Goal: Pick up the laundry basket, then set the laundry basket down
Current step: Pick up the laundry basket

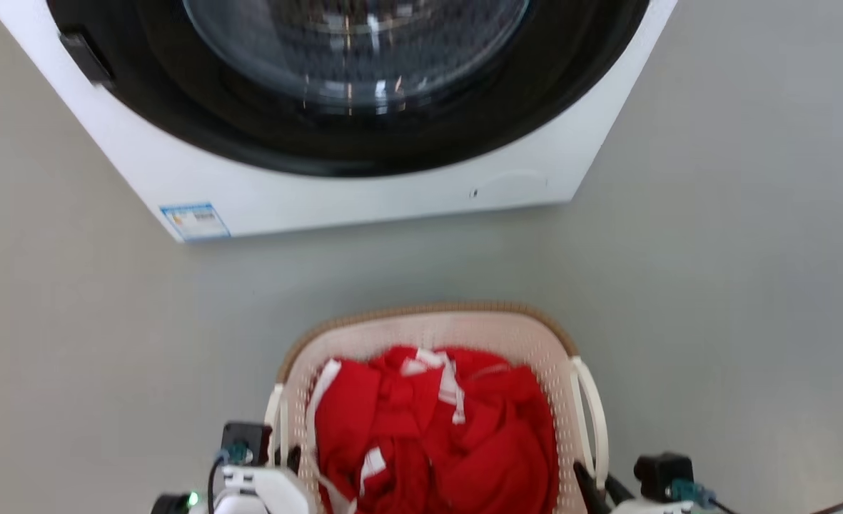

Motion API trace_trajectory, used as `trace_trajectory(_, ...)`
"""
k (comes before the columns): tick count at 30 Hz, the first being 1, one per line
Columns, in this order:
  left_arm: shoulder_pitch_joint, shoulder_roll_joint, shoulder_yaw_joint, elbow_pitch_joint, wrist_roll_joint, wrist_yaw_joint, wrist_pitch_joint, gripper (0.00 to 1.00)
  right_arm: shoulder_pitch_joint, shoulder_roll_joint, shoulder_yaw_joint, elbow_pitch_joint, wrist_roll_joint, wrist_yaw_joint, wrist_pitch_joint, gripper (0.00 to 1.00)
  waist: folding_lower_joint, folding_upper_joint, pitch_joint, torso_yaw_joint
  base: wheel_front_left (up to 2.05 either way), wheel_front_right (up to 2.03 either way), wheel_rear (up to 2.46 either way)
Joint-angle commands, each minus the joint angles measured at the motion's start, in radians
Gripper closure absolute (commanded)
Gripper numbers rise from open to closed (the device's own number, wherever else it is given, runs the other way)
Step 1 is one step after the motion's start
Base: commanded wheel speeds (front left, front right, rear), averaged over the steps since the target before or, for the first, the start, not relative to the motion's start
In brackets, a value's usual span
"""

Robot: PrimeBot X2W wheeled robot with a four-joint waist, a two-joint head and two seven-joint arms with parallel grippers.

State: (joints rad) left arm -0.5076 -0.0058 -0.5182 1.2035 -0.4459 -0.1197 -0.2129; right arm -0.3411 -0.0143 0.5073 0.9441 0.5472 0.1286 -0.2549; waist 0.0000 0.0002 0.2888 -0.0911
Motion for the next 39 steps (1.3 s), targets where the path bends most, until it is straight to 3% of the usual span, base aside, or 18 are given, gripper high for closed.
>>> trace_trajectory(1, 0.037, 0.056, 0.006, 0.01, -0.007, -0.009, 0.01, 1.0, 0.027, -0.036, 0.026, 0.015, 0.019, 0.002, -0.007, 1.0, 0.0, -0.0002, -0.085, -0.009, 0.0, 0.0, 0.0)
trace_trajectory(12, 0.173, 0.056, -0.068, 0.002, -0.104, -0.011, 0.099, 1.0, 0.094, -0.036, 0.112, 0.104, 0.129, 0.002, -0.007, 1.0, 0.0, -0.0002, -0.288, -0.012, 0.0, 0.0, 0.0)
trace_trajectory(39, 0.195, 0.056, -0.167, 0.003, -0.203, -0.011, 0.176, 1.0, 0.048, -0.036, 0.227, 0.194, 0.254, 0.002, -0.004, 1.0, 0.0, -0.0002, -0.359, -0.033, 0.0, 0.0, 0.0)
